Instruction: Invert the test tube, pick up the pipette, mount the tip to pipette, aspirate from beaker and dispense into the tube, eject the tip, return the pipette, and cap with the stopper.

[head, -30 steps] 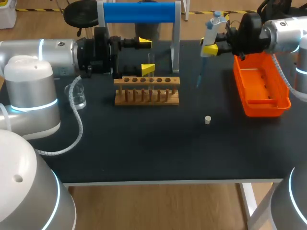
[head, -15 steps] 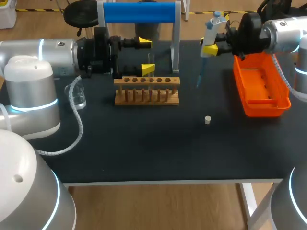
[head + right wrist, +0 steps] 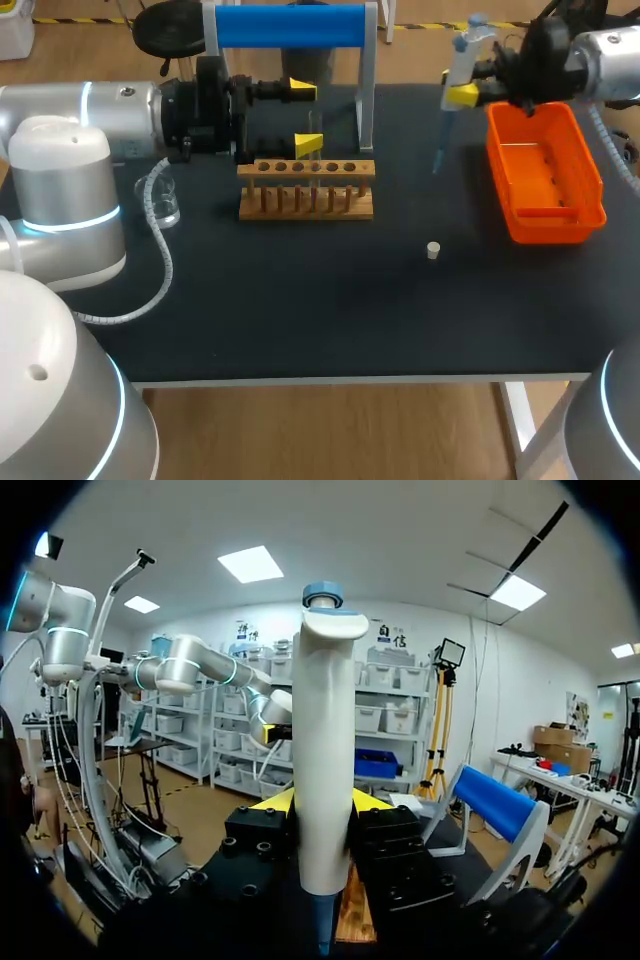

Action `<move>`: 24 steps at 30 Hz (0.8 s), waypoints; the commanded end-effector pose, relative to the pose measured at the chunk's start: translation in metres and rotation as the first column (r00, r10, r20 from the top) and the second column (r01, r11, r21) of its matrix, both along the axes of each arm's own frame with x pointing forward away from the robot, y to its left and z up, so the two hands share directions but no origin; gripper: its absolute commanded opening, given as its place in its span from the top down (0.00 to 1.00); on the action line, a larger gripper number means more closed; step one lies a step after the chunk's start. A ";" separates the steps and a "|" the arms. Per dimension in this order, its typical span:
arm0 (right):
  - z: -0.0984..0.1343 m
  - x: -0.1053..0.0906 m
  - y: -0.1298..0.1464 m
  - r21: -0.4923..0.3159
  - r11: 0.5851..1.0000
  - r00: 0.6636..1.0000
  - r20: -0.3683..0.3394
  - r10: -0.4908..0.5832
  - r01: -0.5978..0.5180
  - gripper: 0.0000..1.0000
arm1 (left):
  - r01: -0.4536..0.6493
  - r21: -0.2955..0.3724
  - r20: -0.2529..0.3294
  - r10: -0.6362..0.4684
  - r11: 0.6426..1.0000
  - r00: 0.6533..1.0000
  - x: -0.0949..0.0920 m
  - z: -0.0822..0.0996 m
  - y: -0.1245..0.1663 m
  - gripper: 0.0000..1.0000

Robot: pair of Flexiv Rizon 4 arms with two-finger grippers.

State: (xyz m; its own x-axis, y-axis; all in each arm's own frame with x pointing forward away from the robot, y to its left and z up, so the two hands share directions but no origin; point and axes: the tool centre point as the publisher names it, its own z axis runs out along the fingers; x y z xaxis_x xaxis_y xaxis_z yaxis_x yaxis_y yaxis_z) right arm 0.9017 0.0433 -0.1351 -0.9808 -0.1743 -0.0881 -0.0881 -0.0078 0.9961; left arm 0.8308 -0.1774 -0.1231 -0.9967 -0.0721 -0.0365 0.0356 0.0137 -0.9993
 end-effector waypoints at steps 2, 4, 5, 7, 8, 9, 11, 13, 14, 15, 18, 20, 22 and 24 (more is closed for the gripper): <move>0.002 0.012 -0.041 0.012 1.000 1.000 -0.023 -0.006 0.007 1.00 | -0.003 -0.005 0.003 0.003 1.000 1.000 0.000 -0.001 -0.001 0.00; 0.001 0.018 -0.054 0.025 1.000 0.999 -0.037 -0.015 0.016 1.00 | -0.003 -0.005 0.003 0.003 1.000 1.000 0.000 -0.001 -0.001 0.00; 0.001 0.020 -0.059 0.037 0.999 0.999 -0.051 -0.015 0.017 1.00 | -0.003 -0.005 0.003 0.003 1.000 1.000 0.000 -0.001 -0.001 0.00; 0.001 0.026 -0.073 0.056 0.998 0.998 -0.064 -0.012 0.016 1.00 | -0.003 -0.005 0.003 0.003 1.000 1.000 0.000 -0.001 -0.001 0.00; 0.001 0.028 -0.079 0.052 0.998 0.998 -0.053 -0.016 0.019 1.00 | -0.003 -0.005 0.003 0.003 1.000 1.000 0.000 -0.001 -0.001 0.00; 0.001 0.030 -0.084 0.047 0.999 0.999 -0.045 -0.018 0.020 1.00 | -0.003 -0.005 0.003 0.003 1.000 1.000 0.000 -0.001 -0.001 0.00; 0.002 0.034 -0.095 0.049 0.999 0.999 -0.042 -0.014 0.016 1.00 | -0.003 -0.005 0.003 0.003 1.000 1.000 0.000 -0.001 -0.001 0.00; 0.003 0.037 -0.105 0.049 0.999 0.999 -0.036 -0.012 0.014 1.00 | -0.003 -0.005 0.003 0.003 1.000 1.000 0.000 -0.001 -0.001 0.00; 0.003 0.039 -0.110 0.050 0.999 0.999 -0.035 -0.010 0.012 1.00 | -0.003 -0.005 0.003 0.003 1.000 1.000 0.000 -0.001 -0.001 0.00; 0.004 0.041 -0.114 0.050 0.999 1.000 -0.029 -0.011 0.013 1.00 | -0.003 -0.005 0.003 0.003 1.000 1.000 0.000 -0.001 -0.001 0.00; 0.006 0.046 -0.128 0.082 0.997 0.999 -0.048 0.001 0.003 1.00 | -0.003 -0.005 0.003 0.003 1.000 1.000 0.000 -0.001 -0.001 0.00; 0.005 0.048 -0.135 0.072 0.997 0.999 -0.038 -0.007 0.010 1.00 | -0.003 -0.005 0.003 0.003 1.000 1.000 0.000 -0.001 -0.001 0.00; 0.006 0.050 -0.141 0.077 0.997 0.999 -0.044 0.003 0.001 1.00 | -0.003 -0.005 0.003 0.003 1.000 1.000 0.000 -0.001 -0.001 0.00; 0.005 0.052 -0.147 0.070 0.998 0.999 -0.043 0.005 -0.002 1.00 | -0.003 -0.005 0.003 0.003 1.000 1.000 0.000 -0.001 -0.001 0.00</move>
State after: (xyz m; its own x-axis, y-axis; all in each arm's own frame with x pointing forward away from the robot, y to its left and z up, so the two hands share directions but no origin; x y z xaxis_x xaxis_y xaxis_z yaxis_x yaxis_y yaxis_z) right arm 0.9457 -0.0902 -0.1277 -0.9913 -0.1206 -0.0535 -0.0441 -0.0790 0.9959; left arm 0.8308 -0.1774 -0.1231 -0.9967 -0.0721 -0.0365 0.0356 0.0137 -0.9993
